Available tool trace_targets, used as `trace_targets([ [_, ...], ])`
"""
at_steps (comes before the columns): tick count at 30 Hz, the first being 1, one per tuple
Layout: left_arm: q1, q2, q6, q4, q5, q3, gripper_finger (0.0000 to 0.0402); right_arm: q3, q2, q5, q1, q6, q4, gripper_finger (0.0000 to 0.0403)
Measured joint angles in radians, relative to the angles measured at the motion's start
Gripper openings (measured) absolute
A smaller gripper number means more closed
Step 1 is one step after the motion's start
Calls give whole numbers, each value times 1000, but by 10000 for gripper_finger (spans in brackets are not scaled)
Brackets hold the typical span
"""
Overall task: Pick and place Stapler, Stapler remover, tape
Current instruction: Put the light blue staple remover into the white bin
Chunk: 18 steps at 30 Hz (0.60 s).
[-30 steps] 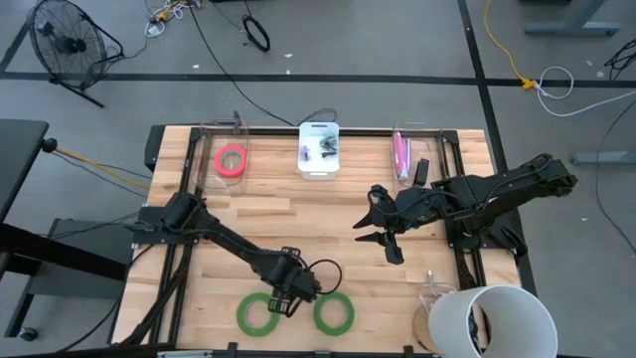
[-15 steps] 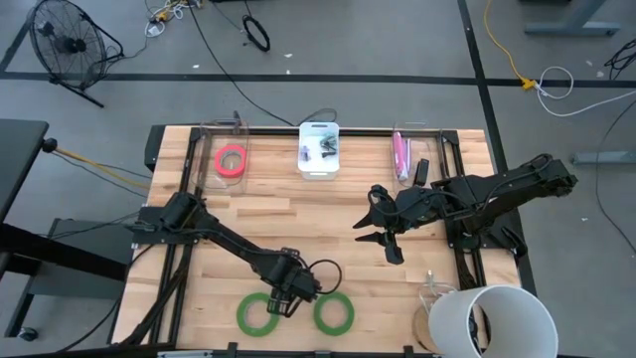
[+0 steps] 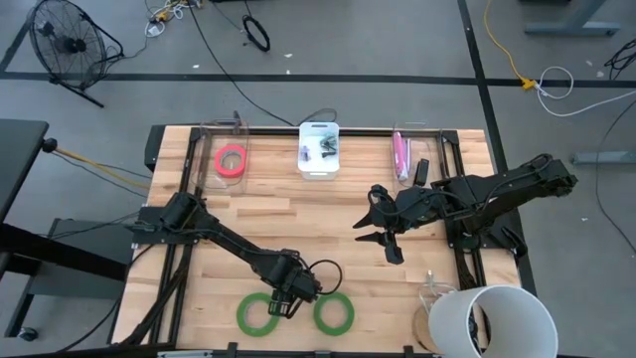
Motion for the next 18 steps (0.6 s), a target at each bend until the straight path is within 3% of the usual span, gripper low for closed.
trace_targets([
  [6, -1, 24, -1, 23, 42, 0, 167, 0, 0, 0, 0, 0, -1, 137],
  [12, 15, 25, 36, 152, 120, -56, 165, 0, 0, 30, 0, 4, -3, 137],
  [18, 23, 28, 77, 162, 119, -57, 114, 0, 0, 31, 0, 5, -3, 137],
])
